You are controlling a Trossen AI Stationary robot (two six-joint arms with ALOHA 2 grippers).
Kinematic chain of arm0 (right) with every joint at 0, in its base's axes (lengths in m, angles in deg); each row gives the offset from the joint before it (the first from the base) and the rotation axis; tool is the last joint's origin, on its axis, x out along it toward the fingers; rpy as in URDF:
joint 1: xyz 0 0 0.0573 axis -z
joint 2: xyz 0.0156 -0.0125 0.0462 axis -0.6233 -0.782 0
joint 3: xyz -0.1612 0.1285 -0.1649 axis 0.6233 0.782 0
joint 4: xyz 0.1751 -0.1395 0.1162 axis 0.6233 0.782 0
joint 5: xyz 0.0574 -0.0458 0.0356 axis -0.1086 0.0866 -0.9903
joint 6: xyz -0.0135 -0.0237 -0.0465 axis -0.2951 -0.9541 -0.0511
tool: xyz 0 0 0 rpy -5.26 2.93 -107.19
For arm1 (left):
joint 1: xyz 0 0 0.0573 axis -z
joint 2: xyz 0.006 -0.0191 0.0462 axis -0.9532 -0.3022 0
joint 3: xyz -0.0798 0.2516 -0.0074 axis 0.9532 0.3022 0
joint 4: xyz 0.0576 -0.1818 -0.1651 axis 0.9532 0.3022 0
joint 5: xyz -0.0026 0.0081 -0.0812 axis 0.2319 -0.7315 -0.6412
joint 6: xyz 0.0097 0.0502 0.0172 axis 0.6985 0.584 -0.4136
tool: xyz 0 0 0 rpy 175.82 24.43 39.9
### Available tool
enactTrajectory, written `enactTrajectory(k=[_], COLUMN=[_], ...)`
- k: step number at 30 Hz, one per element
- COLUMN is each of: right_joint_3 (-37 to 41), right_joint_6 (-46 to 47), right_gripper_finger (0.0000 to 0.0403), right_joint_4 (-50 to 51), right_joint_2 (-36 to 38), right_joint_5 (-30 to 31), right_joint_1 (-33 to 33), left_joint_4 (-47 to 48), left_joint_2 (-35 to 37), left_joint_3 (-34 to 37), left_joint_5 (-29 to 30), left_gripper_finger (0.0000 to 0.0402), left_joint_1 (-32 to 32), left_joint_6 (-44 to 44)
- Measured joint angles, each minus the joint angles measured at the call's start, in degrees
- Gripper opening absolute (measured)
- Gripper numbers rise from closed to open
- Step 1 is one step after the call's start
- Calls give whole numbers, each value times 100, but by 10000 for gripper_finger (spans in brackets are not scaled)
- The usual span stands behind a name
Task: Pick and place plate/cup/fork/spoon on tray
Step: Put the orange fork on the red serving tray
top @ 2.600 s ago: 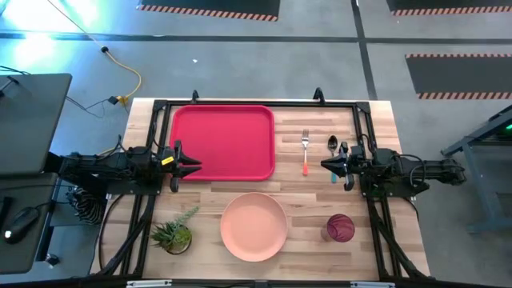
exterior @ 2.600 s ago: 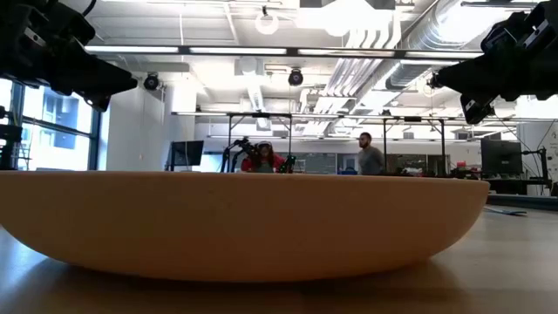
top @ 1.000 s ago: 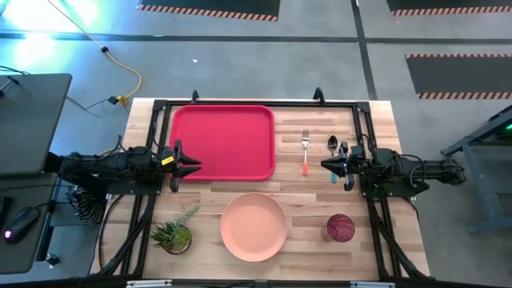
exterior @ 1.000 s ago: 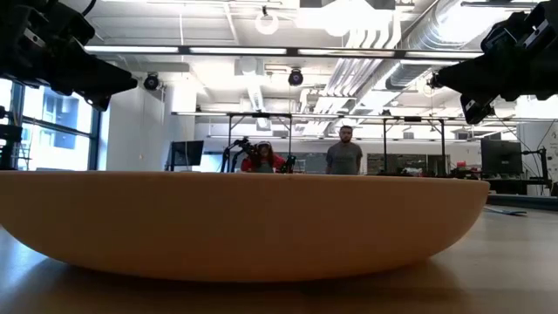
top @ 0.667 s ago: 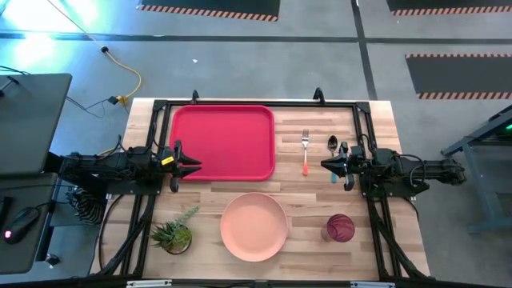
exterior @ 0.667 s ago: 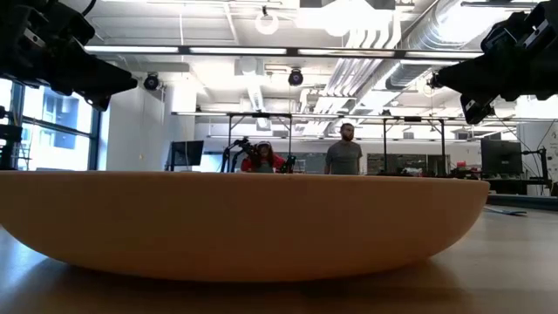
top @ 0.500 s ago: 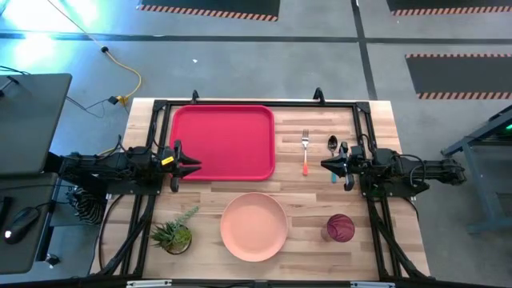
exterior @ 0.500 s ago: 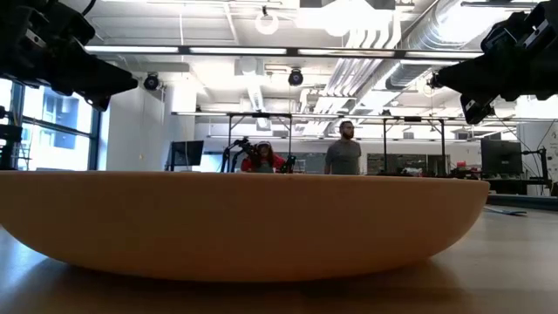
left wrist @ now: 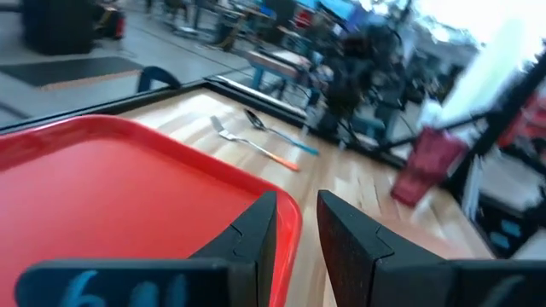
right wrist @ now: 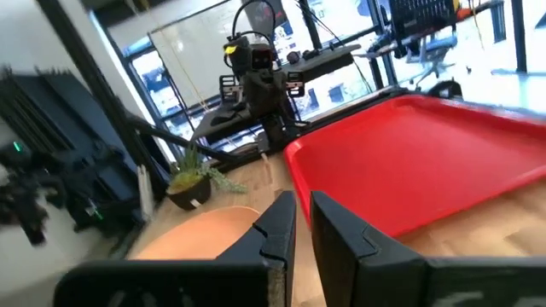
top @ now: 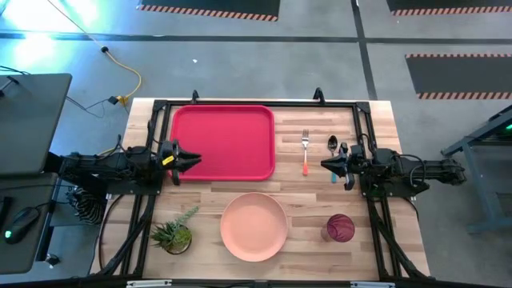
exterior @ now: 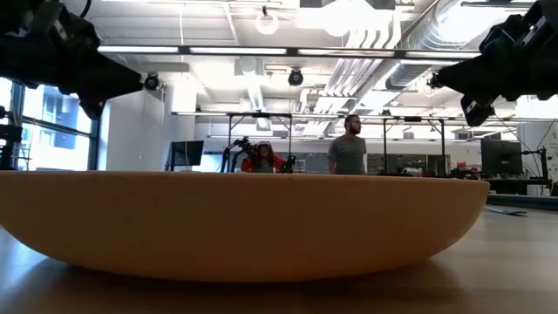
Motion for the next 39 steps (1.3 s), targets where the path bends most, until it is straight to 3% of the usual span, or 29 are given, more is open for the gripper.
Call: enactTrajectory(k=[8, 16, 20, 28, 39], right_joint_3=[-1, -12, -270, -1252, -2974], right_joint_6=[690, -516, -1026, -1847, -2236], right_gripper_finger=[30, 30, 30, 30, 30], right_joint_4=[-987, -2614, -2944, -2959, -1889], right_joint_2=[0, 2, 2, -229, -1917], right_joint_5=[858, 1591, 1825, 1978, 2972], right_joint_1=[0, 1, 0, 0, 0], left_joint_4=[-347, -859, -1095, -1241, -1239], left_joint_2=[-1, -1, -2, -1, 0], left_joint_3=[-1, -1, -1, -1, -1], left_joint_5=[632, 648, 643, 661, 683], left_gripper_finger=[76, 76, 76, 76, 76], left_joint_1=[0, 1, 1, 0, 0], left_joint_6=[-468, -127, -59, -57, -56])
